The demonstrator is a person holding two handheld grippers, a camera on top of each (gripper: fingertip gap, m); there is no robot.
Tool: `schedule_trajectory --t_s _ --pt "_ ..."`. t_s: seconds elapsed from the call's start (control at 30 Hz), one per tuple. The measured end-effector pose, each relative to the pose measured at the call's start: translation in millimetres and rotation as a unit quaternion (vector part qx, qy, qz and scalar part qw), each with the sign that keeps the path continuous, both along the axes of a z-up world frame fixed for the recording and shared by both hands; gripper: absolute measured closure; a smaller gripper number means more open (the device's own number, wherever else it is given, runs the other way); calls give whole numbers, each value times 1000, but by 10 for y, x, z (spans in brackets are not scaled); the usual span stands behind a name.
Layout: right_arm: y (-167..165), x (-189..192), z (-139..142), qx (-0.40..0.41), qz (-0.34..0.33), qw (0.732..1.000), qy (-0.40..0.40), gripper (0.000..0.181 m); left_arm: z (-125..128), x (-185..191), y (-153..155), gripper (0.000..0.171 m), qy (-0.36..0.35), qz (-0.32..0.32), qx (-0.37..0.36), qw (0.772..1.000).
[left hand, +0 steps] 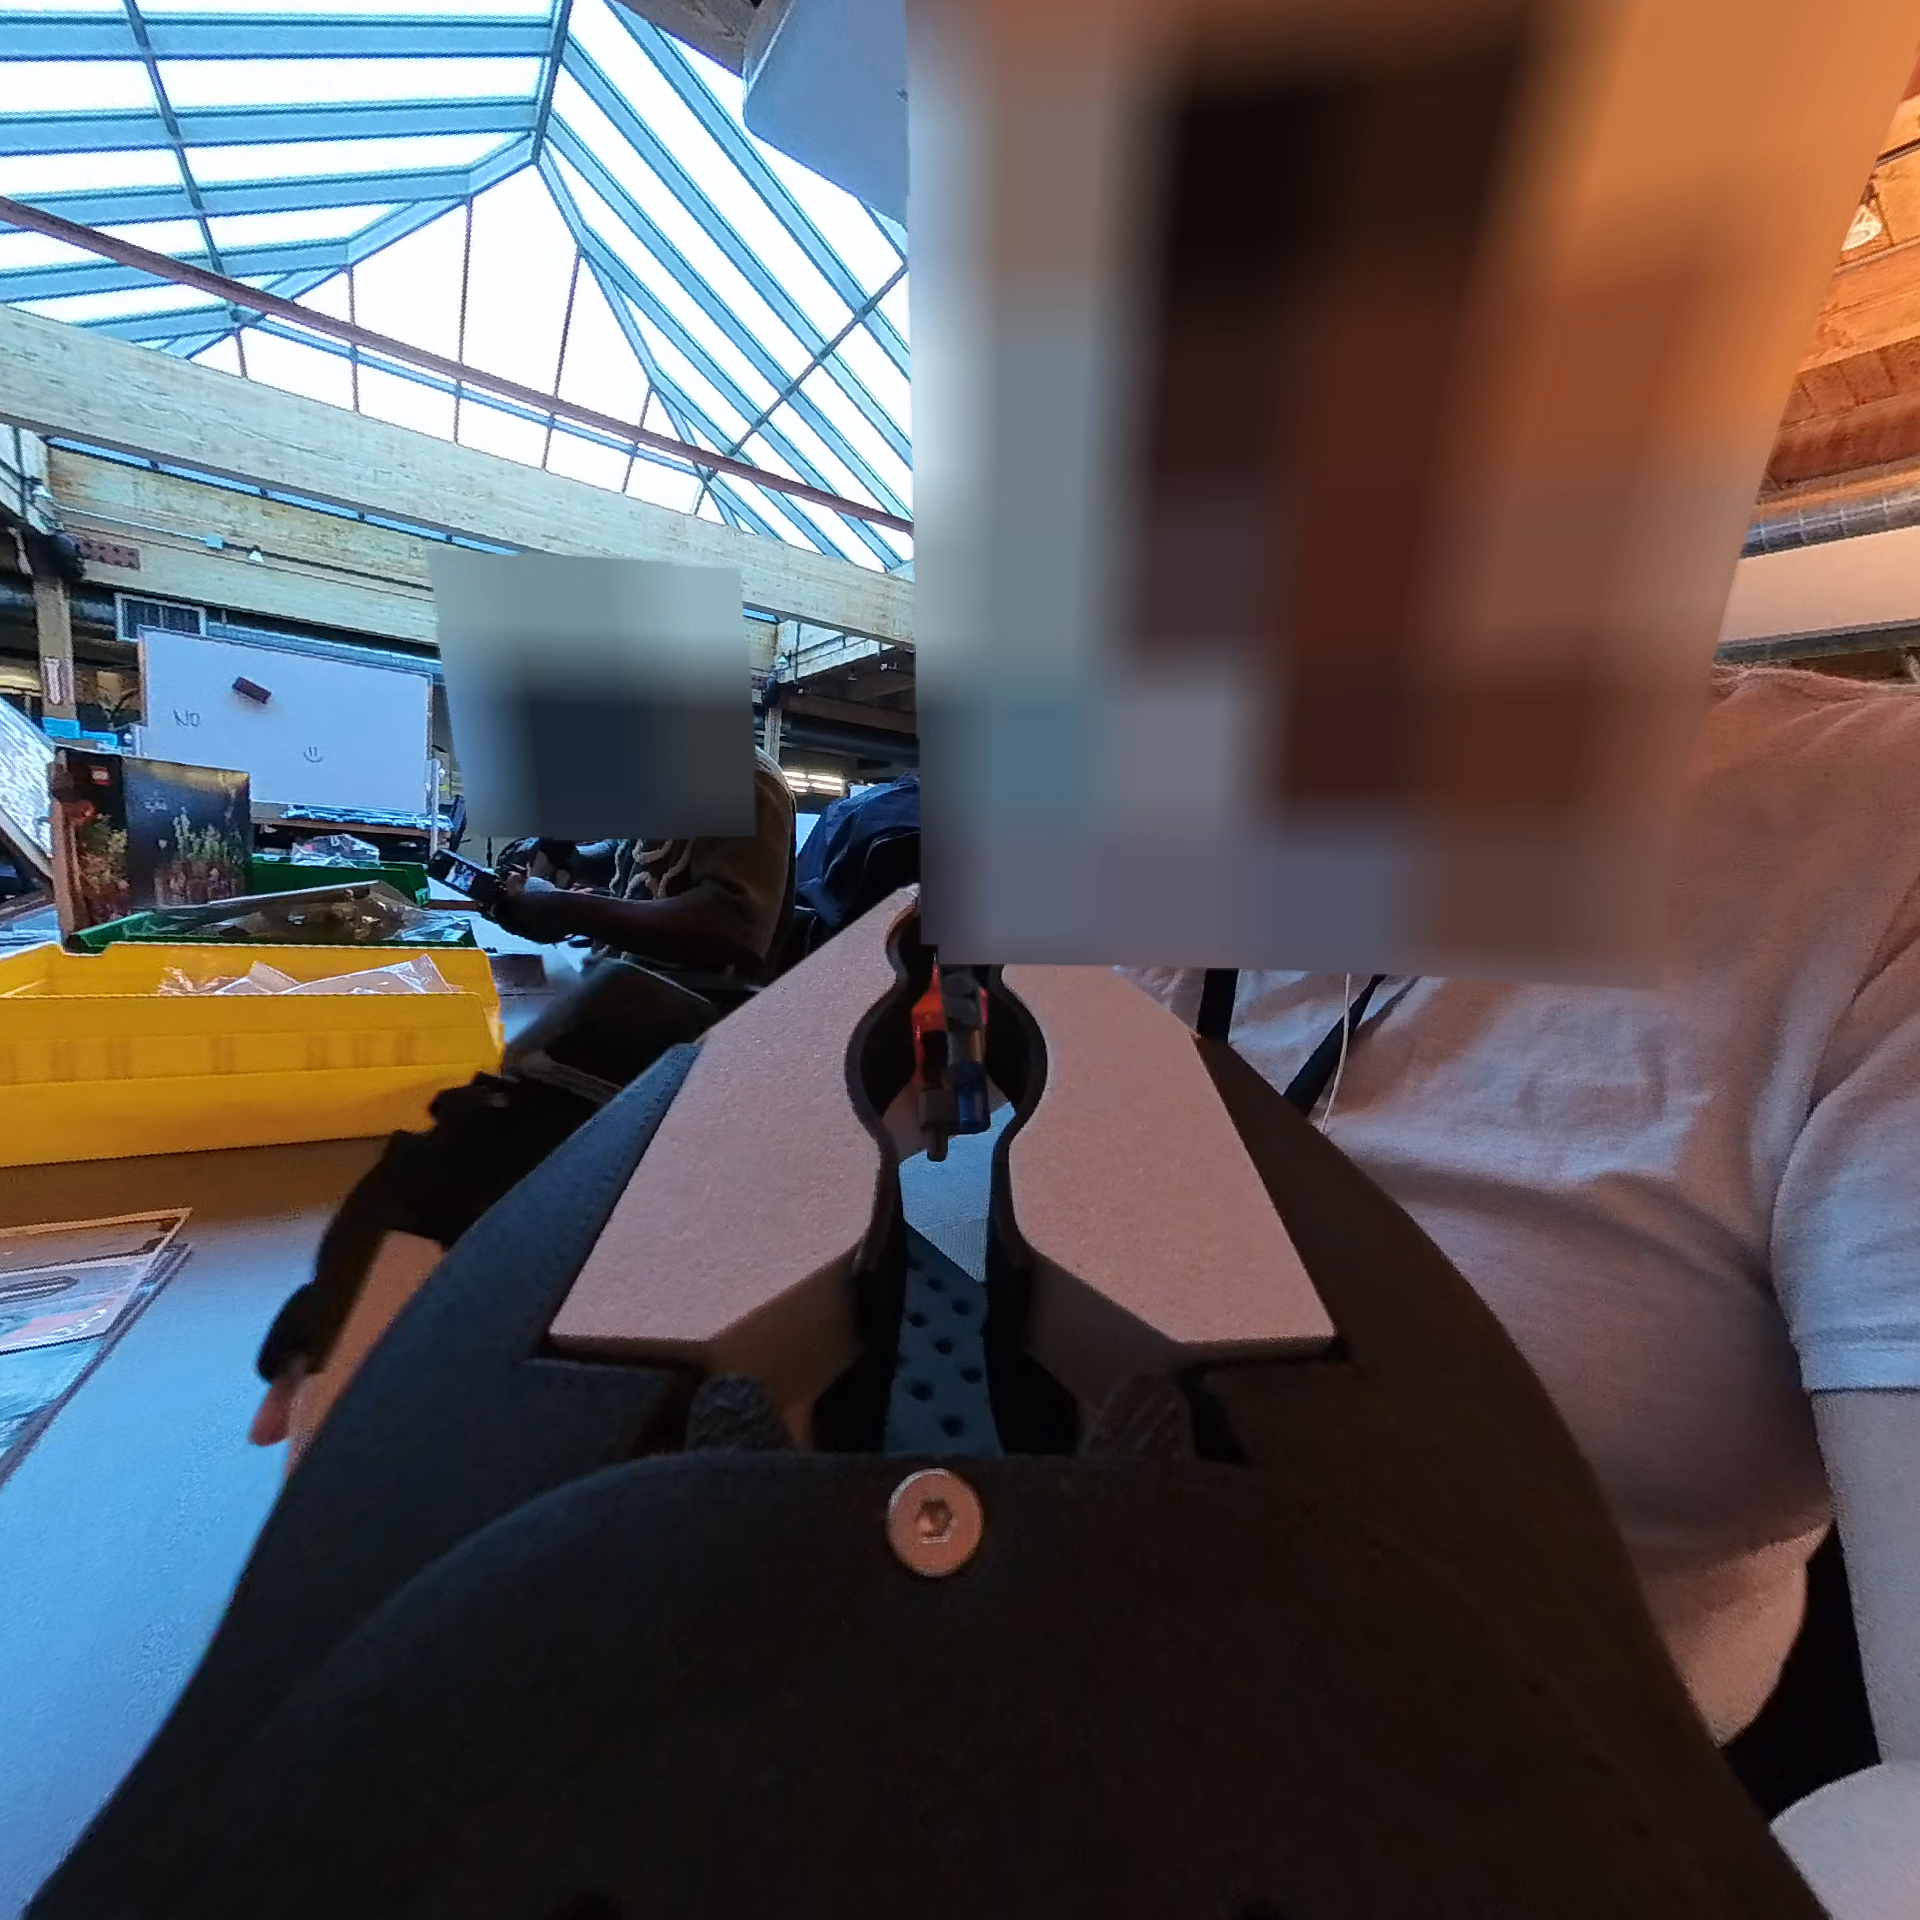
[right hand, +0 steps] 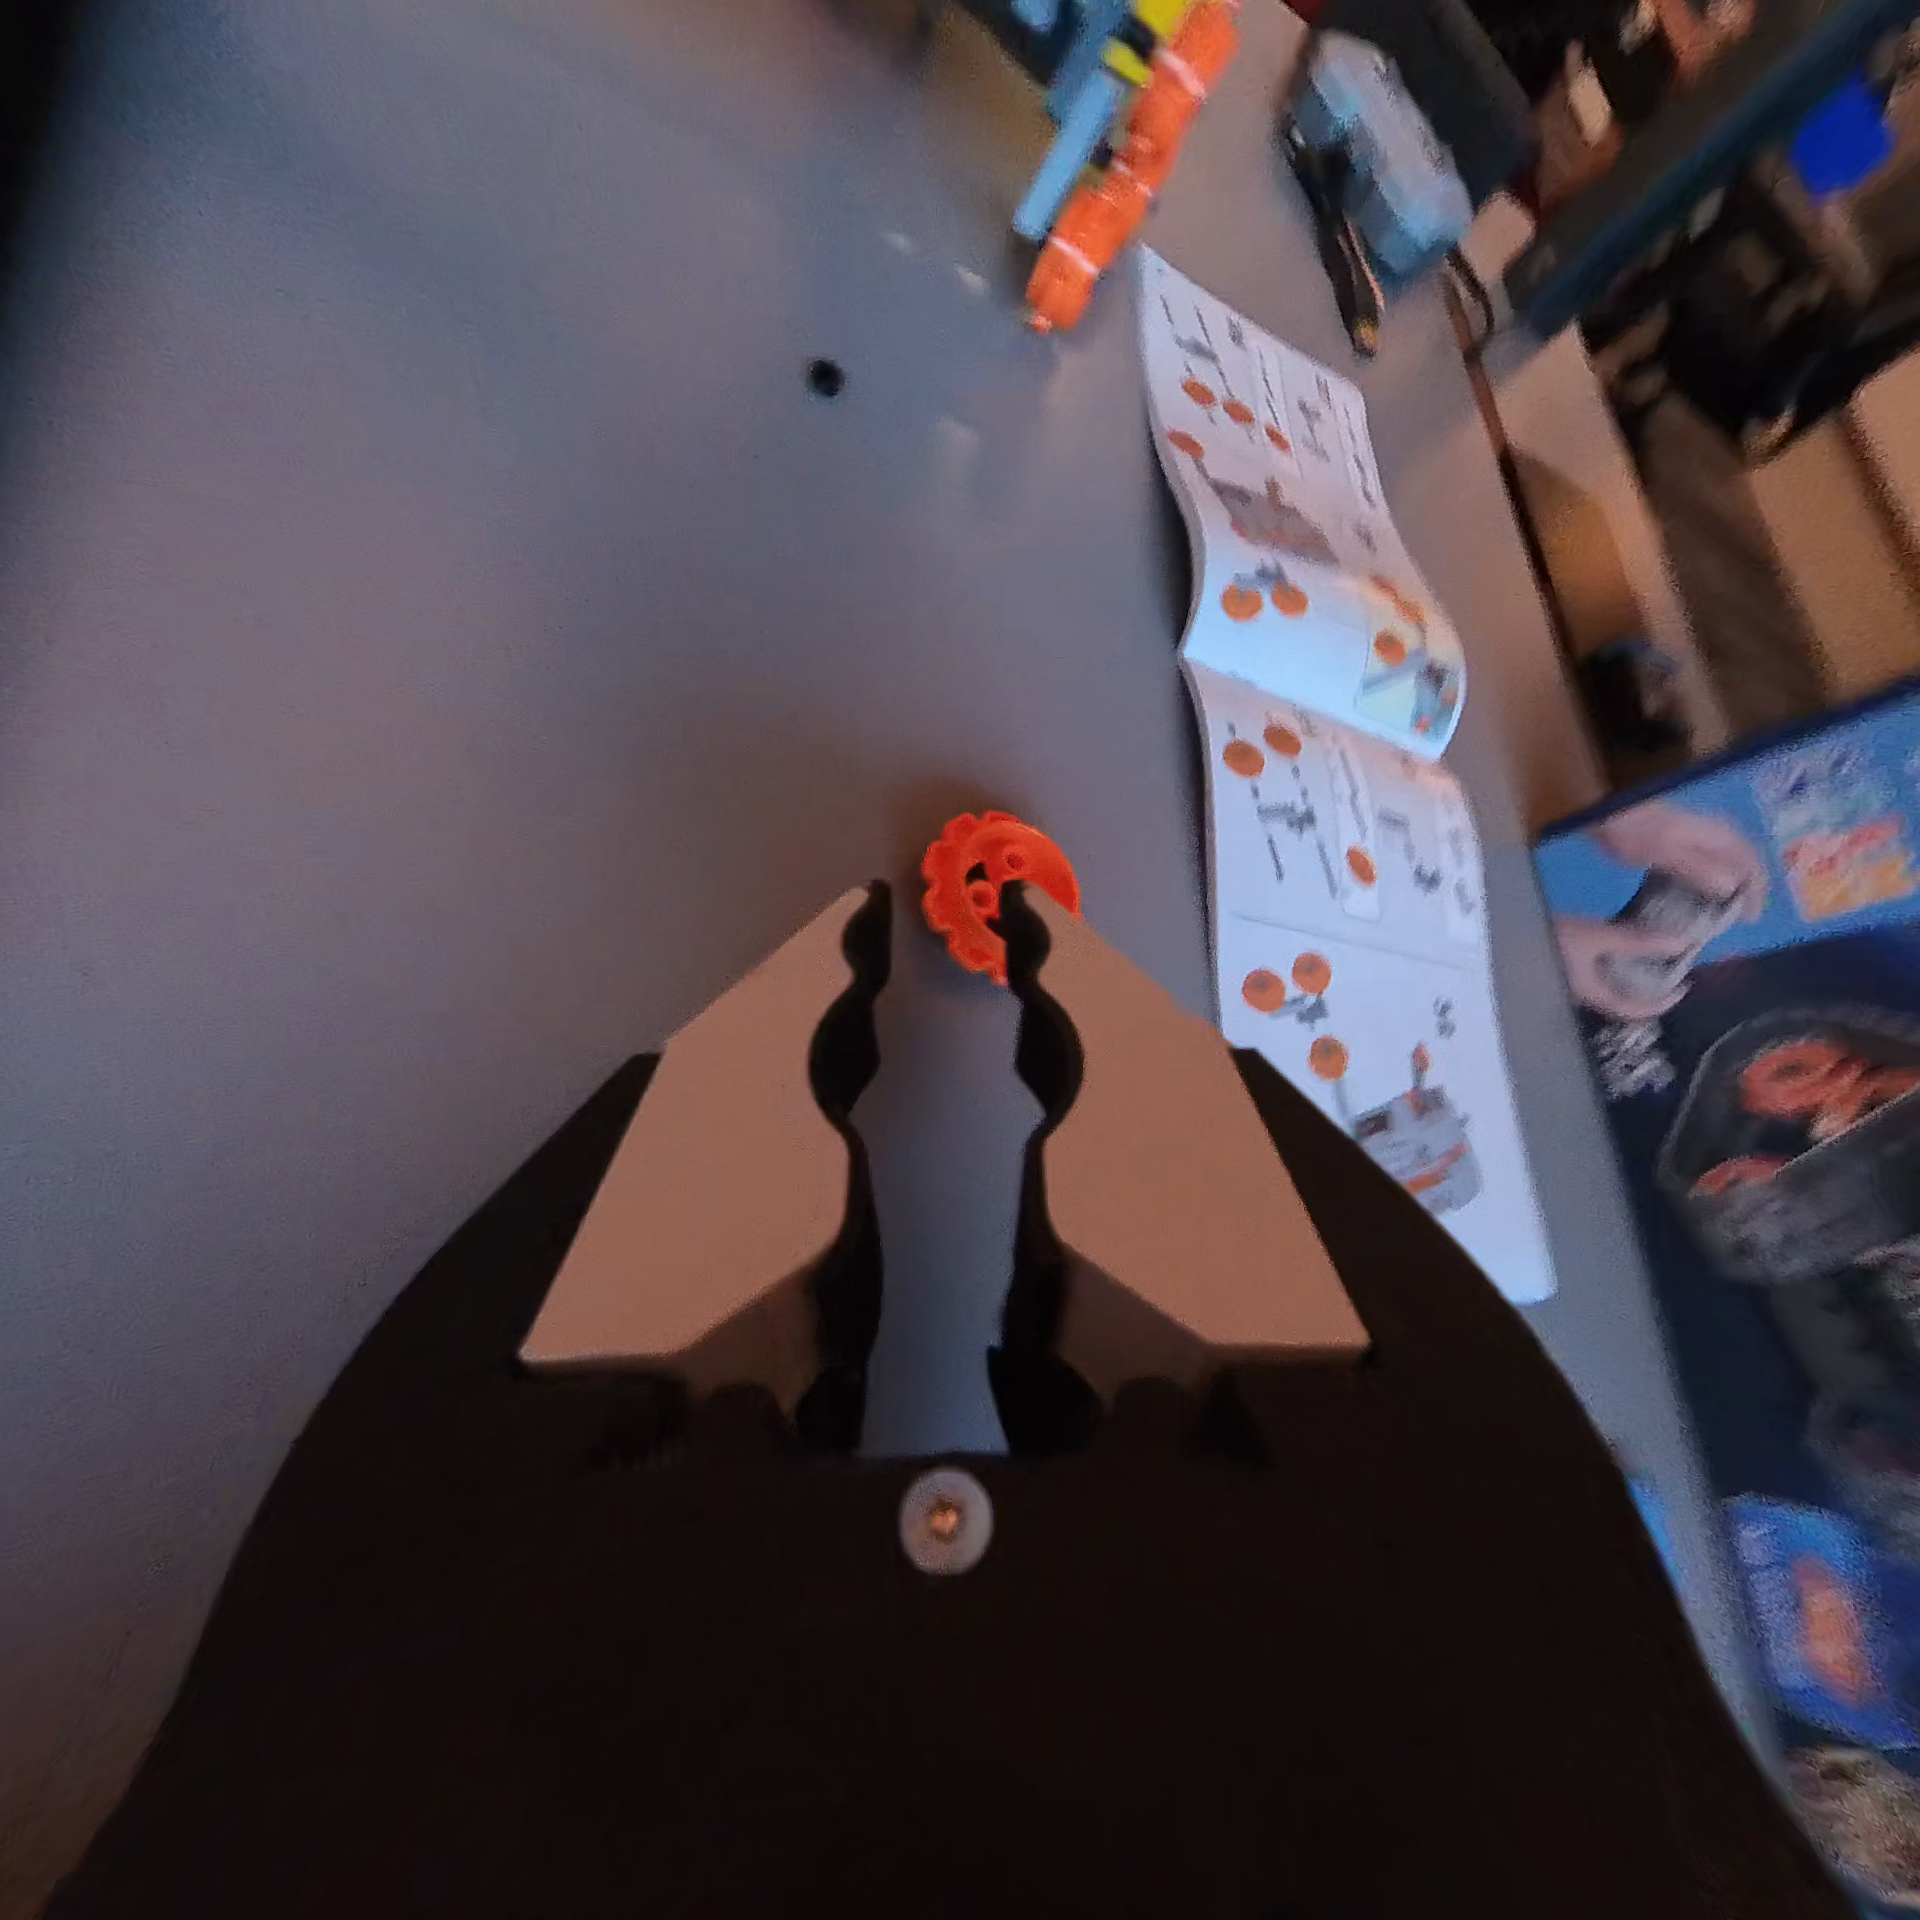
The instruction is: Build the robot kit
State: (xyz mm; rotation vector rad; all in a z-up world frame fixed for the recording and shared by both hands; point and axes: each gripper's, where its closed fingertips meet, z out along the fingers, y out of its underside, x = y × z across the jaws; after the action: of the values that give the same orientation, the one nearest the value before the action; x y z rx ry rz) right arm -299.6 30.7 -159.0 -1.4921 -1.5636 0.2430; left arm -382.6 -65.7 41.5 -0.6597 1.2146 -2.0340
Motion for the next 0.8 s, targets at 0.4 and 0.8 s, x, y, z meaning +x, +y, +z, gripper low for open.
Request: schedule_trajectory --t_s 0.4,0.8 --pt "81 -40 -207 109 41 985 -124 181 18 -22 -15 168 14 36 29 999" --pt "179 -42 -140 113 86 982 -123 164 45 -74 27 168 1 35 17 999"
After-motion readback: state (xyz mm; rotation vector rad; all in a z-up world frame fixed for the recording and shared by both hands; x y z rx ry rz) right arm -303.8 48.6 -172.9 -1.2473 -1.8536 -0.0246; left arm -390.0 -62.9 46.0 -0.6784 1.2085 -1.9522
